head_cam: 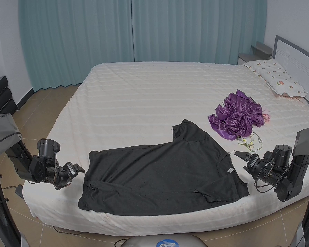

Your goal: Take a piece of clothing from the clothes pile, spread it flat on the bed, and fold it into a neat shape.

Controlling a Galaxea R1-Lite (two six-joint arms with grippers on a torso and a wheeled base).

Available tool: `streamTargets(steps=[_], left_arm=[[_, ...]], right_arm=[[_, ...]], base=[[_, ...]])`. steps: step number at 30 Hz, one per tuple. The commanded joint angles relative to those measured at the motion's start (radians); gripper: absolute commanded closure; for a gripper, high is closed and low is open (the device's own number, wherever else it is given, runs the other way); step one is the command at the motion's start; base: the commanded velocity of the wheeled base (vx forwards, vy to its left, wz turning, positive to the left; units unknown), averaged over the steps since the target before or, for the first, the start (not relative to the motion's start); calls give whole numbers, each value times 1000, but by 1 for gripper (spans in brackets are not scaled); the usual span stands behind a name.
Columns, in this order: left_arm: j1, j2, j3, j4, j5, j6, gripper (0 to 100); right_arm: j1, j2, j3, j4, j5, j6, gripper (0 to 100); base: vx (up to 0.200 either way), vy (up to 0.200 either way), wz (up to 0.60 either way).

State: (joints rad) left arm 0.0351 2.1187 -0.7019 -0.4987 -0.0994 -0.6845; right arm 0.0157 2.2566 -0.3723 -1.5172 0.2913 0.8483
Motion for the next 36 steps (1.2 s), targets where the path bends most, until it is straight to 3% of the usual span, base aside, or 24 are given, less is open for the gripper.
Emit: streamTargets(steps=[1, 10, 21, 25, 36], left_arm=[[0, 3, -10, 3, 0, -13, 0], [-20, -2, -5, 5, 0, -26, 0], [-26, -9, -13, 0, 1, -40, 0], [-47, -5, -77, 6, 3, -87, 0], [-54, 118, -254, 11, 4, -92, 0]], right_arm=[[1, 1, -2, 2, 0, 0, 0], [13, 6, -5, 2, 0, 0, 0], [18, 9, -11, 5, 0, -3, 0], [30, 4, -14, 11, -1, -5, 0], [52, 6, -33, 20, -6, -26, 0]], base=[[0, 0, 0], [133, 0, 0], [0, 0, 0], [0, 0, 0], [0, 0, 0]])
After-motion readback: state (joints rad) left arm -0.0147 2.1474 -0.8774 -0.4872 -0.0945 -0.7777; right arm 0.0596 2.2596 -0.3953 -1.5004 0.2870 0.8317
